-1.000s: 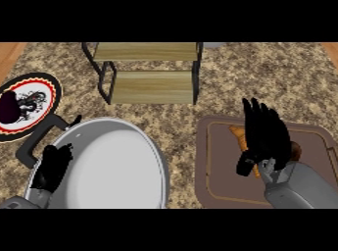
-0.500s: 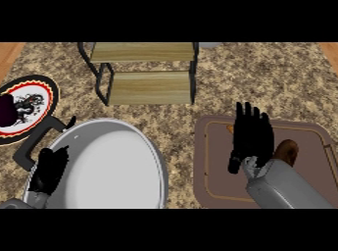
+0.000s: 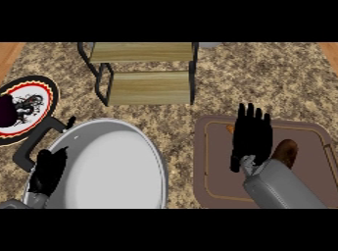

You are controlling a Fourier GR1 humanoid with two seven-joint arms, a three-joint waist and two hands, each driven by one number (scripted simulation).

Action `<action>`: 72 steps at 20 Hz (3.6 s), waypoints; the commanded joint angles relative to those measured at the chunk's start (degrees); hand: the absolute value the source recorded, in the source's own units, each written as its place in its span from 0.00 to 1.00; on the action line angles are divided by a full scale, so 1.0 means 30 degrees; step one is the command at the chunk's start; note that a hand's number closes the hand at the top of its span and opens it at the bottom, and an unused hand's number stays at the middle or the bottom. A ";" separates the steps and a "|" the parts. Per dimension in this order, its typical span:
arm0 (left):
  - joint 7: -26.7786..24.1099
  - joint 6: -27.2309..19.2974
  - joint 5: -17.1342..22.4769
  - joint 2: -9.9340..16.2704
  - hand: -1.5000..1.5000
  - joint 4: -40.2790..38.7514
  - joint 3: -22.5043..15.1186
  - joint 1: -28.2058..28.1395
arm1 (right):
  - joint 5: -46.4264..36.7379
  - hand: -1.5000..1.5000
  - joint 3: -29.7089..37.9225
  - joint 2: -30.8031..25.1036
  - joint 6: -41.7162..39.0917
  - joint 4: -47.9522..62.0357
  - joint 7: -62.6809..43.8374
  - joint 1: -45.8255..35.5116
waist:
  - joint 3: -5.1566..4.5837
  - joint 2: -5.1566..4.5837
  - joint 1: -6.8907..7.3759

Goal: Pick the croissant from the tray and place it in the tiered shelf

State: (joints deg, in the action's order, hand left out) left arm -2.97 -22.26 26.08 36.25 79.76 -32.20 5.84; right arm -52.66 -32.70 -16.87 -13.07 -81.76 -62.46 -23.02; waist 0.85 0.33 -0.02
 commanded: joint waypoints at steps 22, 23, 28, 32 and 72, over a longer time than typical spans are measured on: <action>-0.0889 0.0812 -0.0487 -0.1499 0.50 -0.0630 -0.0788 -0.0134 | -0.3359 1.00 0.1773 0.2087 -0.0476 0.5012 0.2461 0.0074 | -0.0286 -0.0160 0.0178; -0.0415 0.1973 0.0144 -0.0963 0.50 -0.1651 0.0378 0.0527 | -0.2961 1.00 0.2252 0.1725 -0.0326 0.4199 0.3338 0.0574 | -0.0287 -0.0140 0.0013; -0.0150 0.2013 -0.0369 -0.1582 0.50 -0.1463 0.0529 0.0643 | -0.4053 1.00 0.2843 0.1927 0.1299 0.5631 0.4338 -0.0167 | -0.0283 -0.0144 0.0054; -0.0544 0.1712 -0.0568 -0.1708 0.50 -0.0808 0.0452 -0.0103 | -0.5599 1.00 0.2453 0.2242 0.1975 0.5976 0.3551 -0.0488 | -0.0281 -0.0137 0.0160; -0.0155 0.2148 -0.1654 -0.2291 0.50 -0.1213 0.0793 0.0229 | -0.5020 1.00 0.7670 0.5614 0.2483 0.1426 -0.2433 -1.3806 | -0.0324 -0.0289 0.0699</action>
State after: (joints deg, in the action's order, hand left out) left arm -0.28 -14.94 24.24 31.90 77.89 -27.94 7.28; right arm -67.80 -14.67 -0.48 -9.09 -87.13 -64.31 -58.07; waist 0.31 -0.08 1.67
